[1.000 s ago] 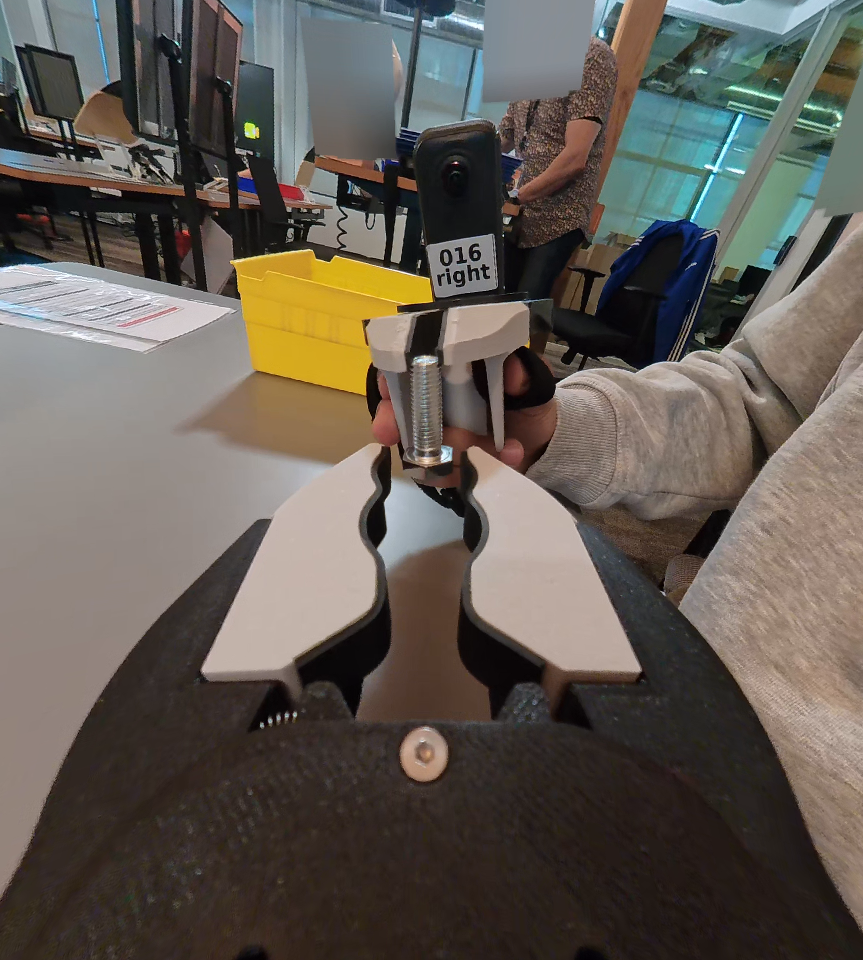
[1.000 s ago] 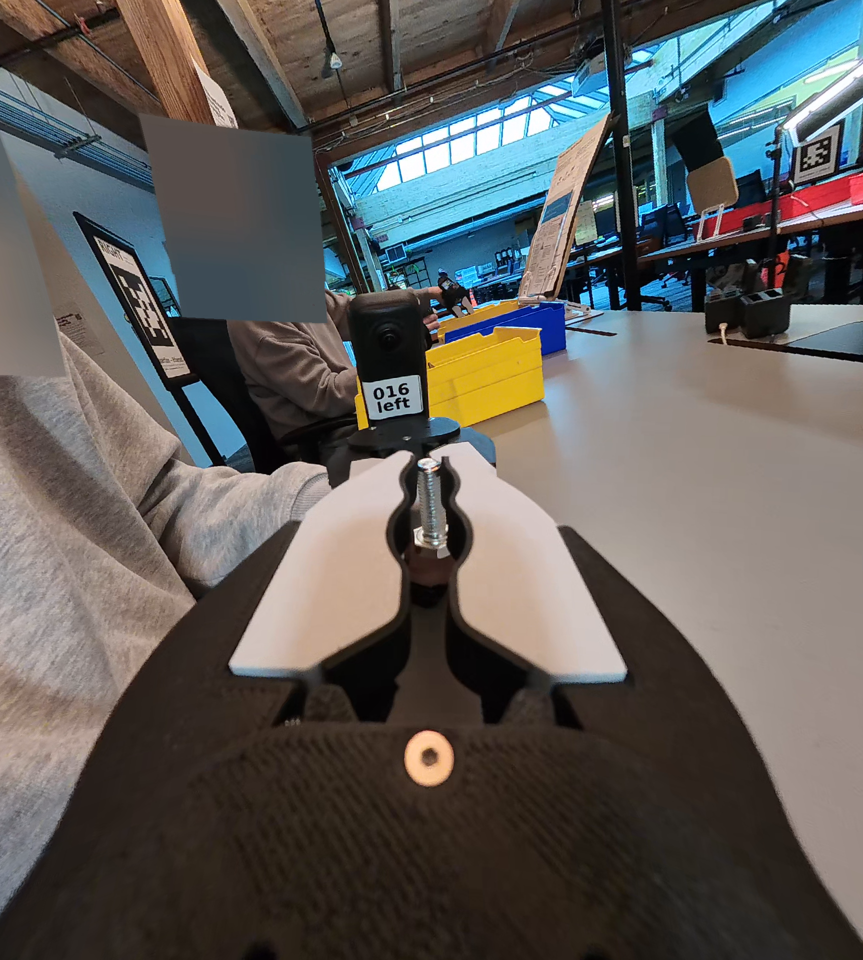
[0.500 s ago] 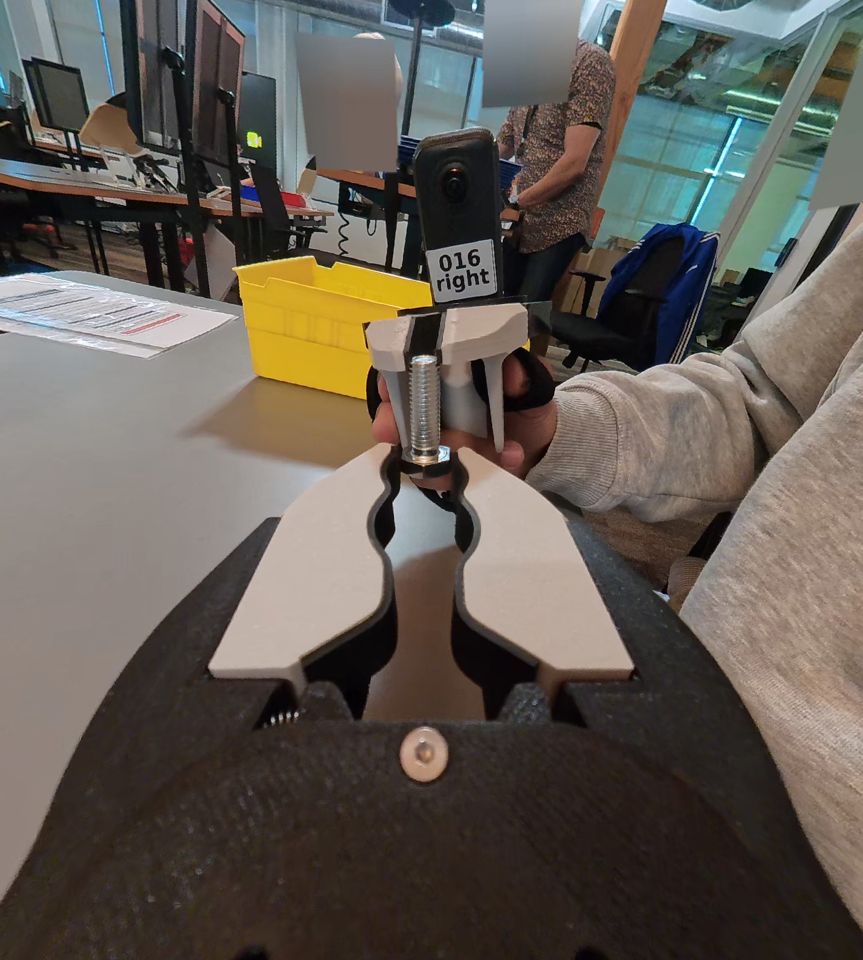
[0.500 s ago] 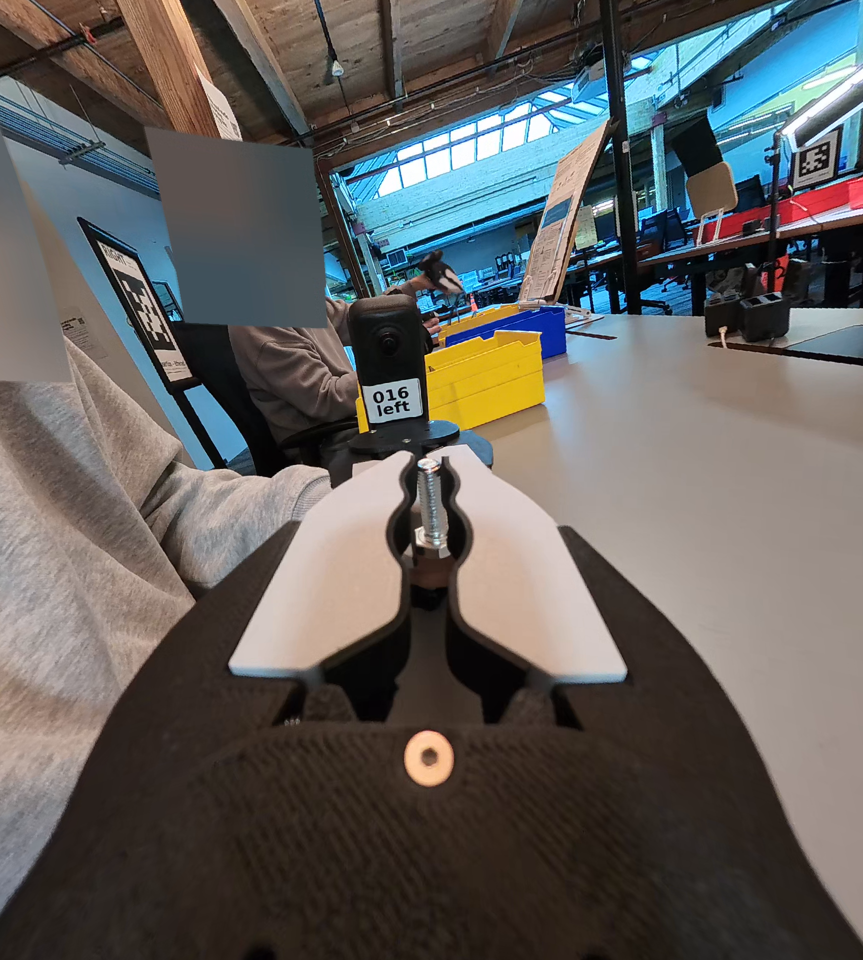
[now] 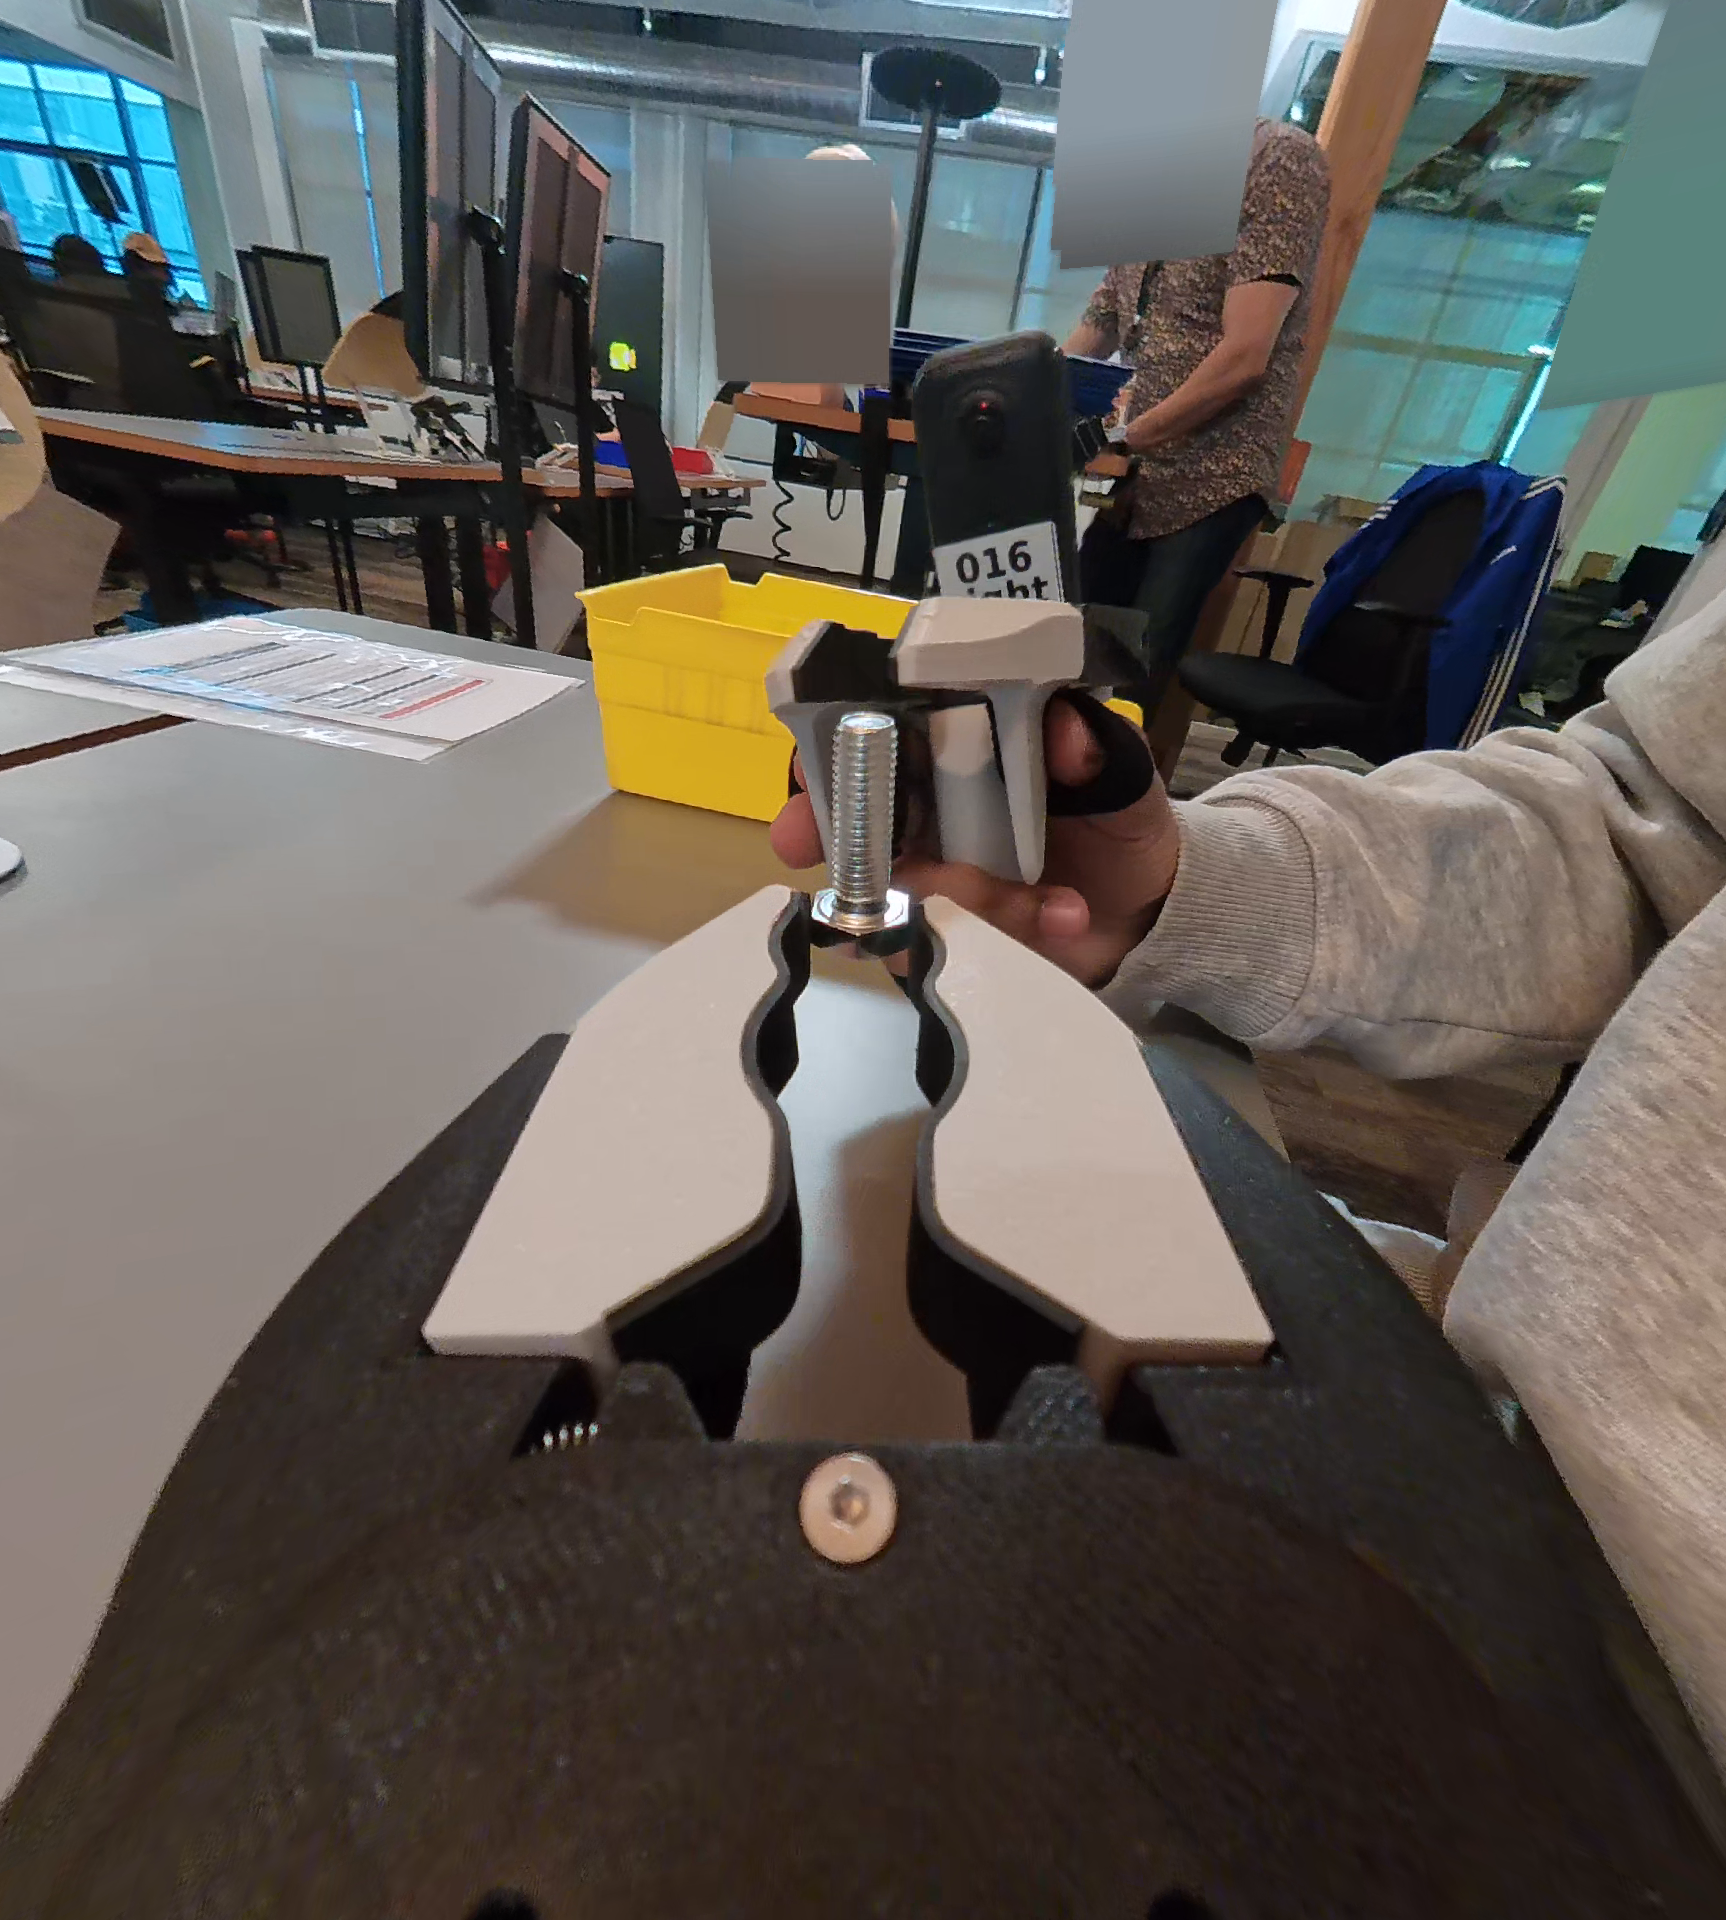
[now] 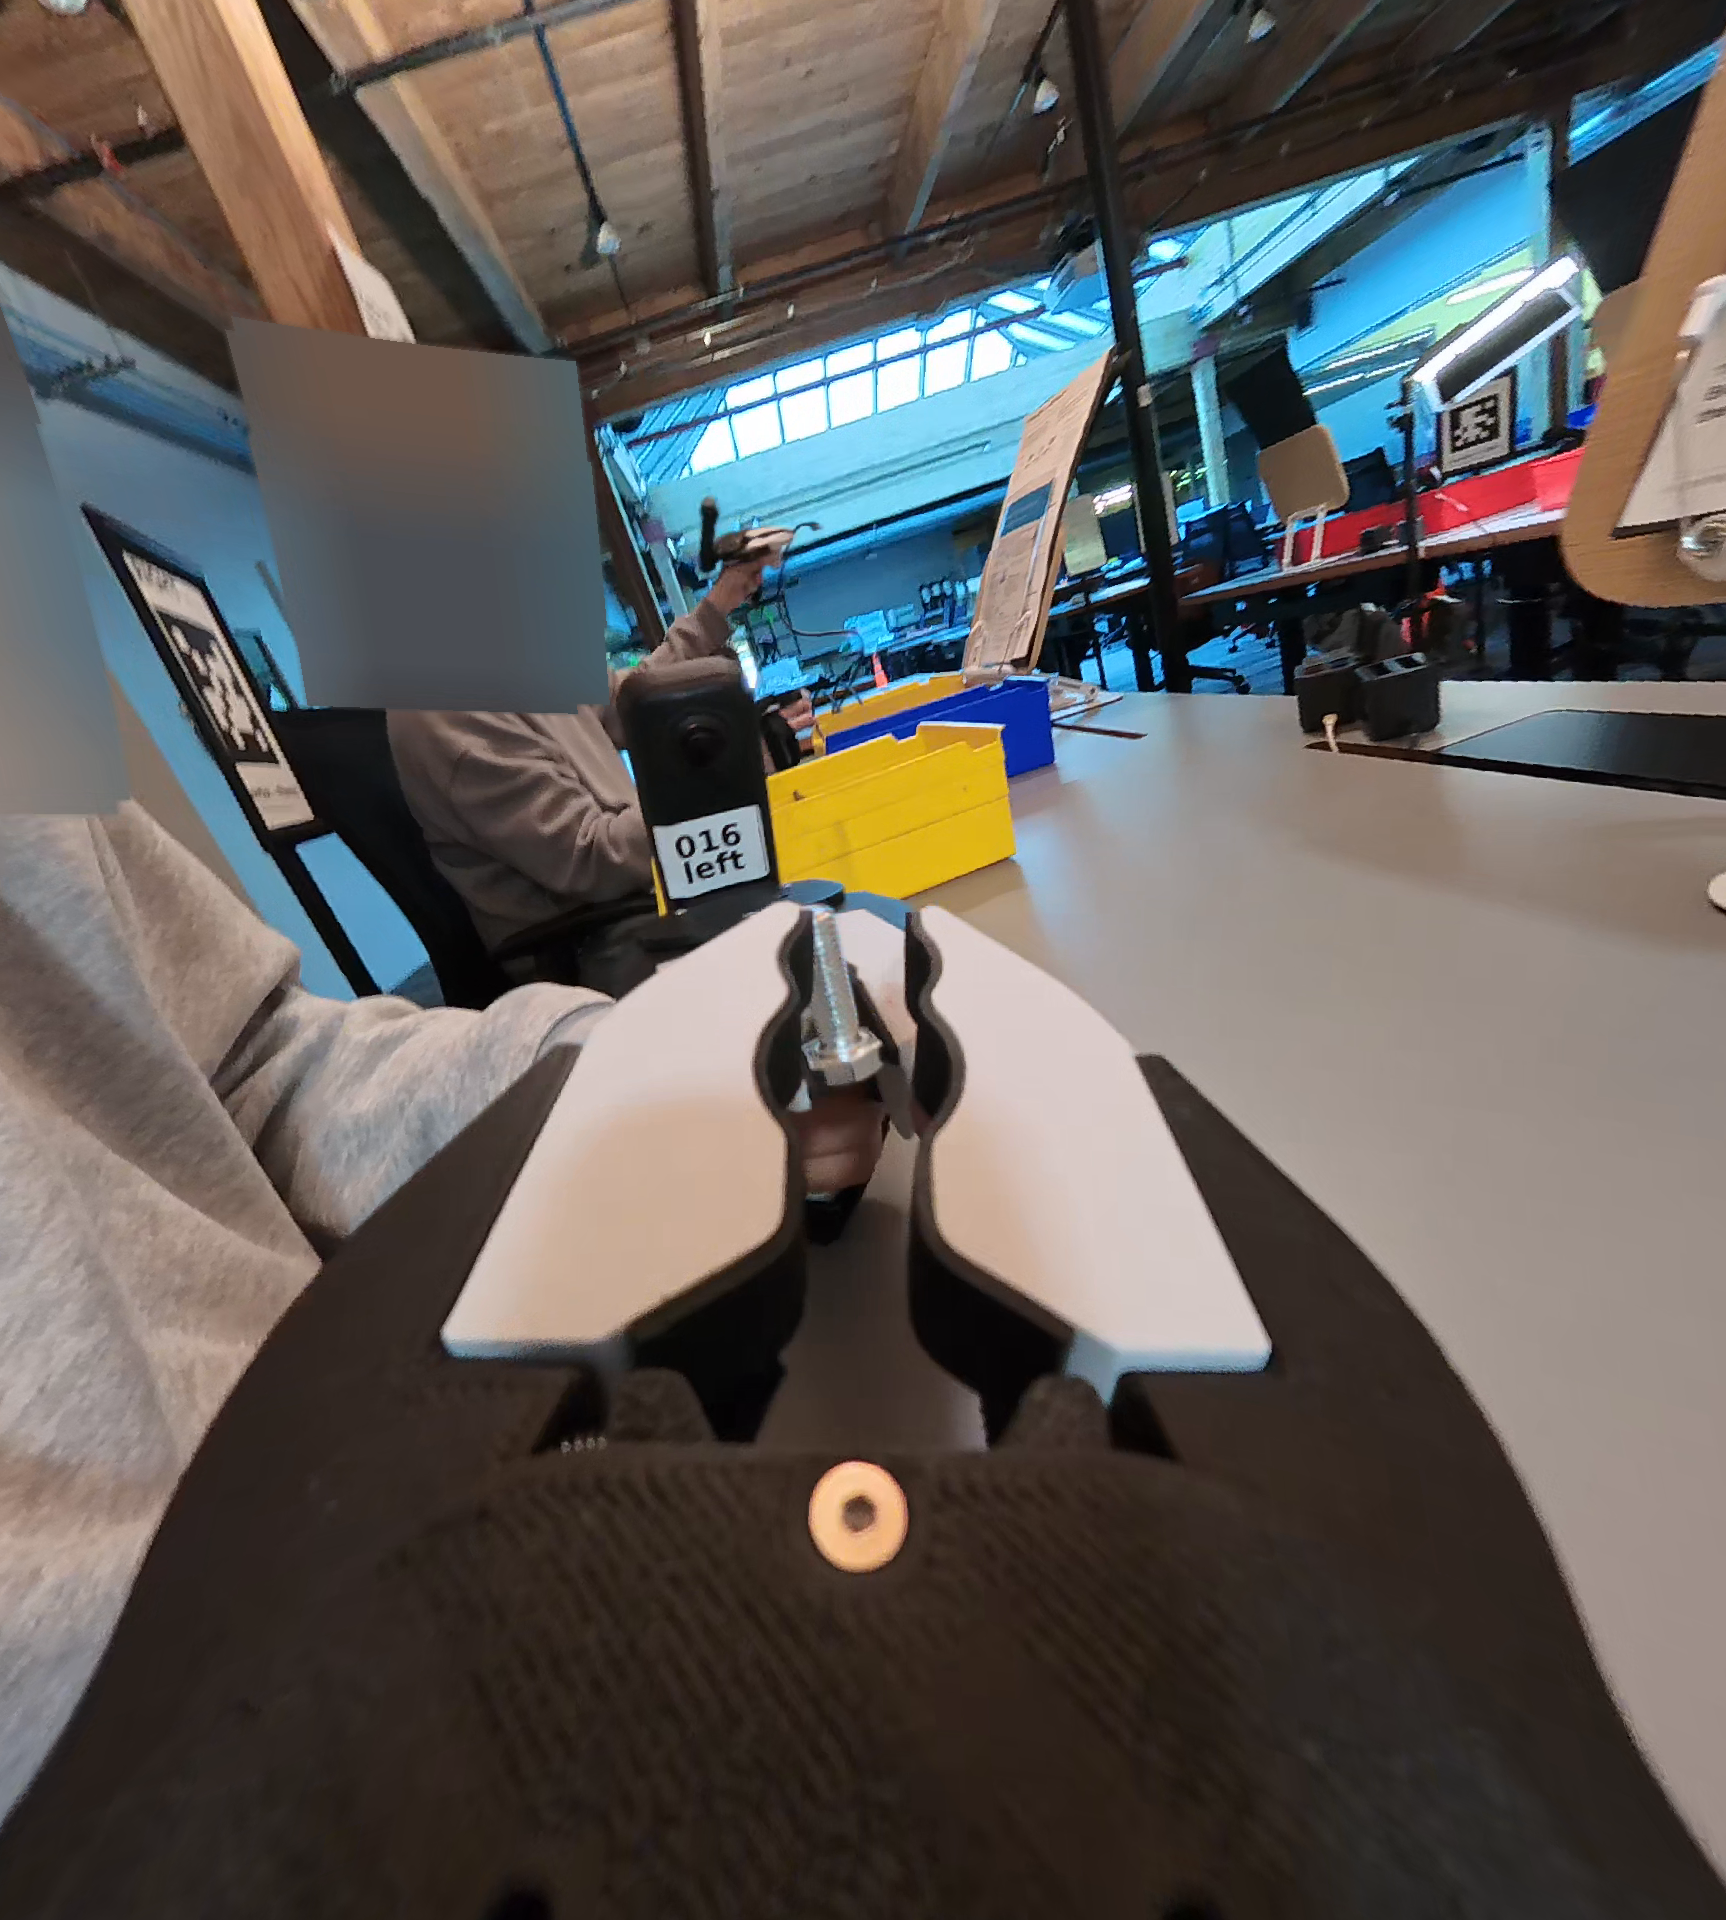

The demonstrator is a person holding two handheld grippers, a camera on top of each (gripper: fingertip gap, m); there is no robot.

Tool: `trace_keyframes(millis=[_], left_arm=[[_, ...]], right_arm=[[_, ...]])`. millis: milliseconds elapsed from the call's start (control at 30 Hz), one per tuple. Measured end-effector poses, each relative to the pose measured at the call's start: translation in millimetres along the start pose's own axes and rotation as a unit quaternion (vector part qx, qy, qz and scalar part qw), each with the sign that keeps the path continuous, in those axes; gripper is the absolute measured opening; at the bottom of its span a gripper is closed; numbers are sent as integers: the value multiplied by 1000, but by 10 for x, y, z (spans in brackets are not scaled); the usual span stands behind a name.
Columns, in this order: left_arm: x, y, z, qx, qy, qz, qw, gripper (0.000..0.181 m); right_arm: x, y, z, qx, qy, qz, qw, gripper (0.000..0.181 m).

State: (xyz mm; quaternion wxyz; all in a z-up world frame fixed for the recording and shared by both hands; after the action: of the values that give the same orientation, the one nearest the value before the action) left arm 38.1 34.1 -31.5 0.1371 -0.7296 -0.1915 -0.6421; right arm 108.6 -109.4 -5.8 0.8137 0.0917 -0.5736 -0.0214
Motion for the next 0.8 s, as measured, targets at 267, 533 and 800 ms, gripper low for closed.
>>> trace_keyframes(millis=[267, 533, 800], left_arm=[[4, -8, 12, 5, 0, -1, 1000, 19], [11, -18, 21, 7, -3, -4, 1000, 18], [39, -59, 63, 21, -3, -7, 1000, 18]], right_arm=[[-38, -1, -29, -6, 4, 7, 1000, 14], [-82, 22, -32, -9, 1, 22, 1000, 12], [-108, -31, -197, -84, 7, 39, 996, 7]])
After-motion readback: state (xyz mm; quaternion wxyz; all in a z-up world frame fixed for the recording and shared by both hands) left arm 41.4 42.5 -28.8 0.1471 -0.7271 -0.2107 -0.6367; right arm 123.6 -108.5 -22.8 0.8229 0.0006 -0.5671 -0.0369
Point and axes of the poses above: each gripper's, where its closed fingertips meet, y out along the fingers, x out of its top, z = x × y across the jaws, the point moved 8 cm from there along -y, back along the fingers, and after that the axes turned 6 degrees about -x, right-handed, at the moved point
